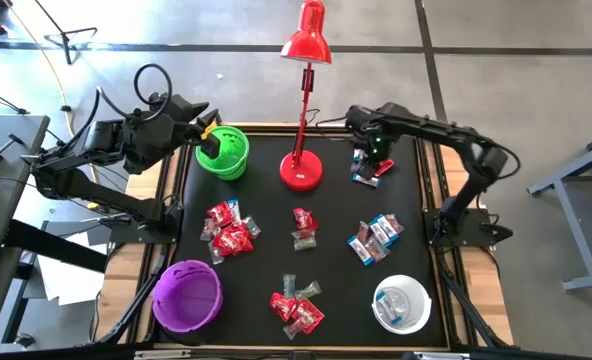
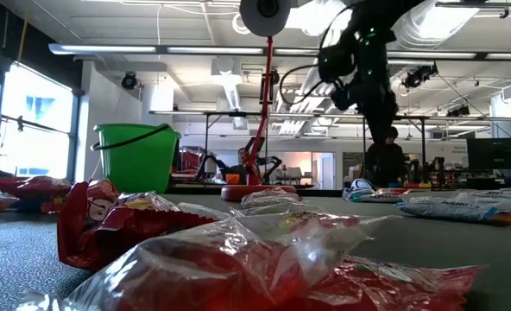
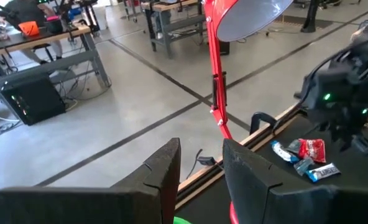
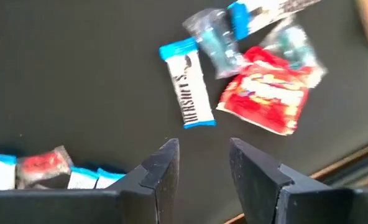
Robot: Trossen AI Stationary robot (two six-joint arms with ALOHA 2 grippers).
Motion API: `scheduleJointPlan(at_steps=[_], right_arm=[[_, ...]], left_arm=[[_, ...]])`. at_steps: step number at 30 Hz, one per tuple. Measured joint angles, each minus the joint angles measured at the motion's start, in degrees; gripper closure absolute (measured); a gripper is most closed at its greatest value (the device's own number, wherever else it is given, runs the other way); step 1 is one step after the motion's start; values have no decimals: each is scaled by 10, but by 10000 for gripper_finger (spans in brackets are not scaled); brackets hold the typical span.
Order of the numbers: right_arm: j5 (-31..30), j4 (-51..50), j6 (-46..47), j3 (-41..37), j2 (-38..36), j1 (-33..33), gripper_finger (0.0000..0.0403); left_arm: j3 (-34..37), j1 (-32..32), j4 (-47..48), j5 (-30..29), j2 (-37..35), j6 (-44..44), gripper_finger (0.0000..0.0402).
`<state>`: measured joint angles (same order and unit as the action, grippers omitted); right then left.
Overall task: Sort candy
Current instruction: Put the white chocolate into the white bucket
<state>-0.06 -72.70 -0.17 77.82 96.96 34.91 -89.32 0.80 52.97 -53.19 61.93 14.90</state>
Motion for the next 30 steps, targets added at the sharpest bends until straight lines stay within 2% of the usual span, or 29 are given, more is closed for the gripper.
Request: scheduleJointPlan(at_steps=[6,12,17,22,27,30], right_arm=[[6,19,-31,0,47,0,266],[7,44,-44,-3,55,0,266],[45,76,-41,-67,45,4,266],[46,162,-26,-139,35,4,266],[-8,243,-25,-171,34,3,266],[-31,255,-32,-180,33,3,266]], left_arm=[[0,0,27,-10,-2,0,296],[0,0,74,-46,-11,16,296],[0,0,77,-47,-23,25,296],[0,0,75,-59,-27,25,296],[0,0,71,-67,-27,20,296],[0,0,71,-69,-27,23,296]])
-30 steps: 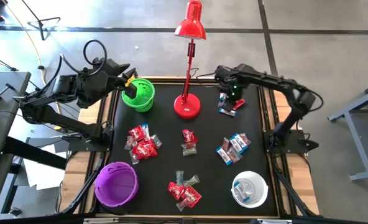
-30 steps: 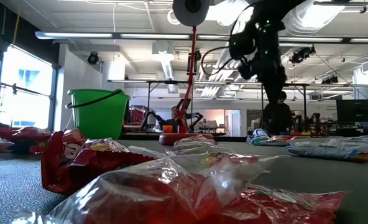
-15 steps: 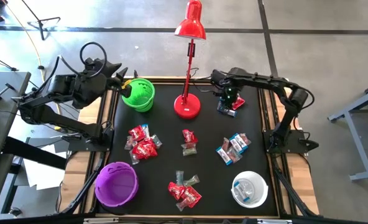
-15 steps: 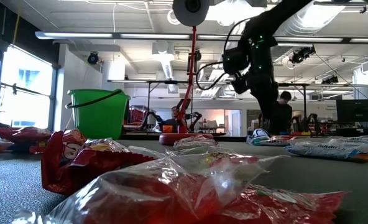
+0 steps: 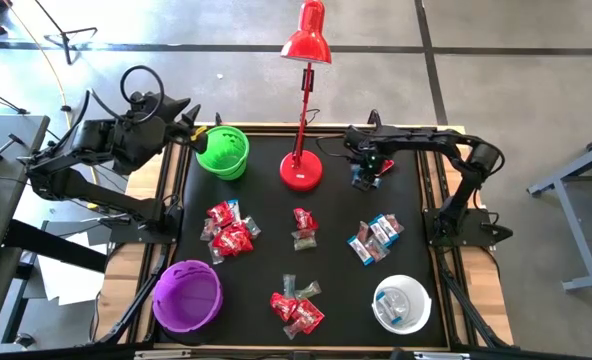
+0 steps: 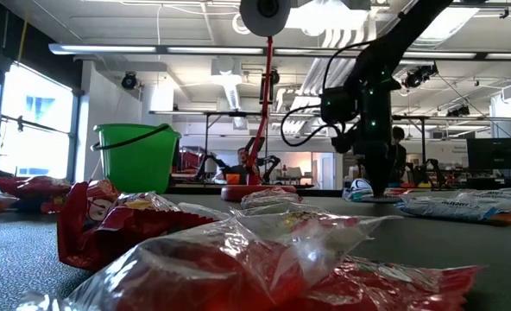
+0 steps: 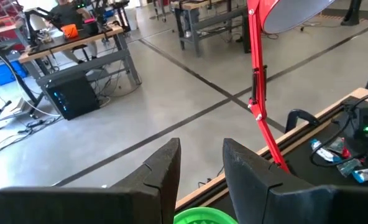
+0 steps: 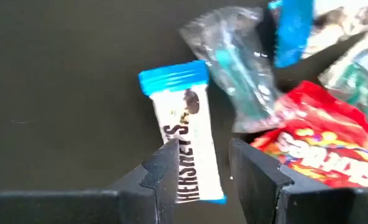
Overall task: Sort candy
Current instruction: Put the white chocolate into the white bucket
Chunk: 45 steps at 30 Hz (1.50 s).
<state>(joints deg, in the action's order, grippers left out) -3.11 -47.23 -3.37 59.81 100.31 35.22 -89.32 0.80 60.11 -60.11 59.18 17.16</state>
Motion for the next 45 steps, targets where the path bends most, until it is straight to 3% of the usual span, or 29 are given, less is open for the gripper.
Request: scheduleJointPlan(at_steps=[15,26,45], right_arm=[[11,27,31,-41,-3,0,271],[31,17,45,-41,-6,0,376],[124,-49,110,-45,-156,0,387]], left_arm=[[0,0,0,0,0,23,296],[0,0,-1,-1,0,37,296],[0,0,-1,9,0,53,296]])
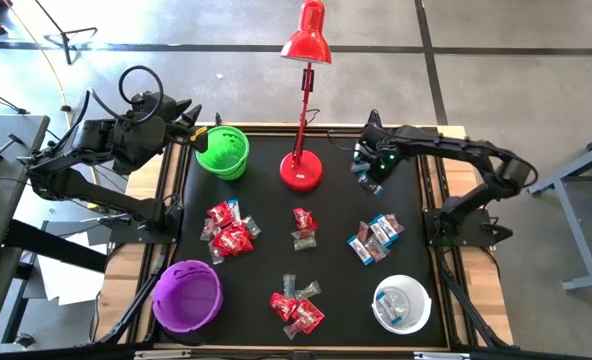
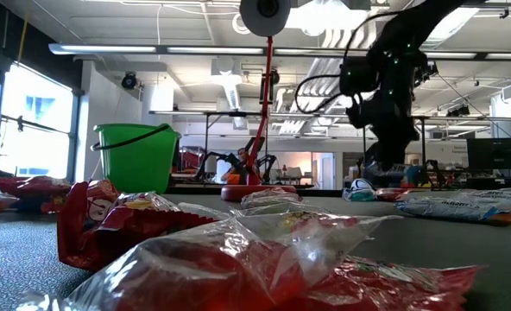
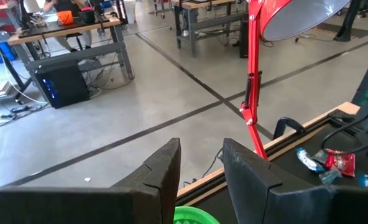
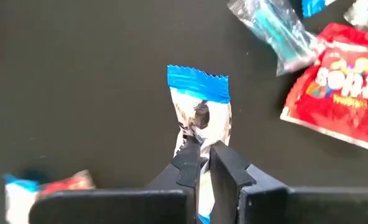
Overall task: Sort candy
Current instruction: Put the white chocolate into the white bucket
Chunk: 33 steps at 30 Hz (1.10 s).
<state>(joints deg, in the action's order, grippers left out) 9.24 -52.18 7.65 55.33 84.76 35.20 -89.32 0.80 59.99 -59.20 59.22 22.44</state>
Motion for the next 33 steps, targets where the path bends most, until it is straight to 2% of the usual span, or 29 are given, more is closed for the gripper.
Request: scheduleJointPlan(at_steps=[6,13,19,26,33], right_arm=[[51,-59,71,0,-75,-25,387],[52,-59,239,1,-162,-130,387],[38,-29,437,2,-212,-266,387],[24,84,661,2,-223,-456,387],[-73,137,882,2,-221,-643,387]], left_arm=[[0,0,1,0,0,0,296],[0,0,1,0,0,-33,296],[0,0,2,0,-2,-50,296],[0,0,25,2,-10,-51,296],[0,0,37,2,-13,-51,296]])
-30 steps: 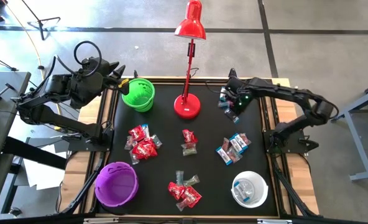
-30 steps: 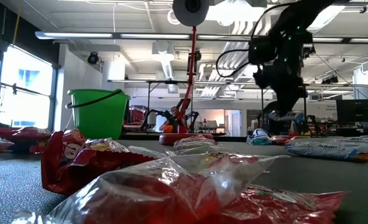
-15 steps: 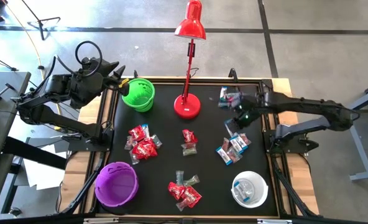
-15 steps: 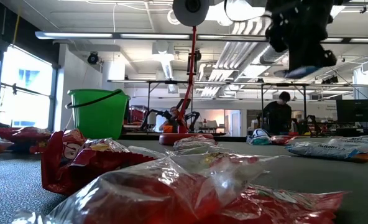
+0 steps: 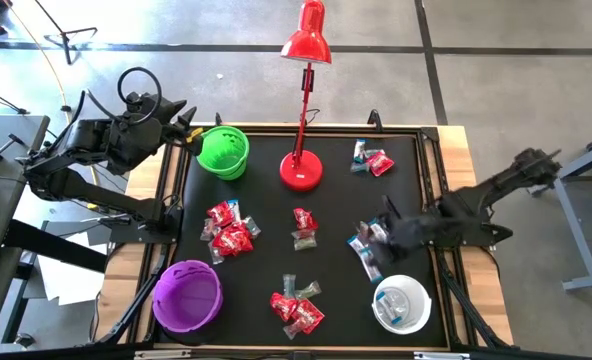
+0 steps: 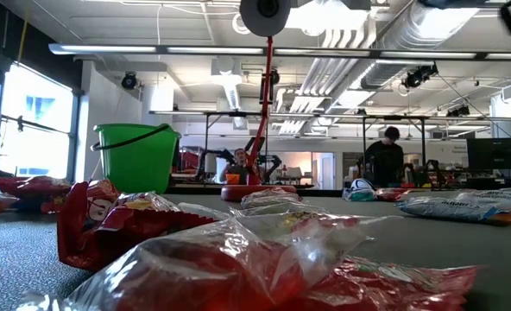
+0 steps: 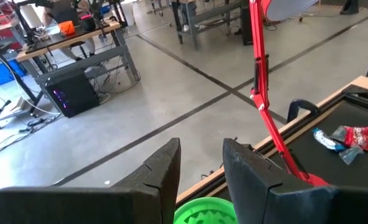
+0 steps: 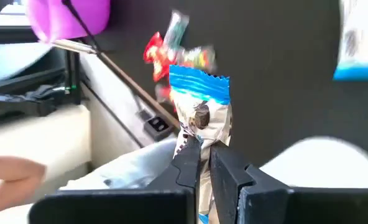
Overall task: Sort candy
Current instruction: Put the white chocolate into the white bucket
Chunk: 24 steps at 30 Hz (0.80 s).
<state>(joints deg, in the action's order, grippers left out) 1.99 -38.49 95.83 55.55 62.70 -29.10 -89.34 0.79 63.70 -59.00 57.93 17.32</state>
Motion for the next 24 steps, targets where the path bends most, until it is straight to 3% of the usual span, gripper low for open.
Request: scheduleJointPlan(at_steps=[7,12,17,24], right_arm=[[-23,-38,202,0,8,-156,387],[-22,-70,310,0,33,-218,387],[-15,-89,347,0,66,-239,386],[-15,-77,318,0,95,-239,357]], left_arm=[[0,0,0,31,0,0,296],[0,0,0,50,0,0,296],[0,0,0,50,0,0,296],[0,0,-1,49,0,0,296]])
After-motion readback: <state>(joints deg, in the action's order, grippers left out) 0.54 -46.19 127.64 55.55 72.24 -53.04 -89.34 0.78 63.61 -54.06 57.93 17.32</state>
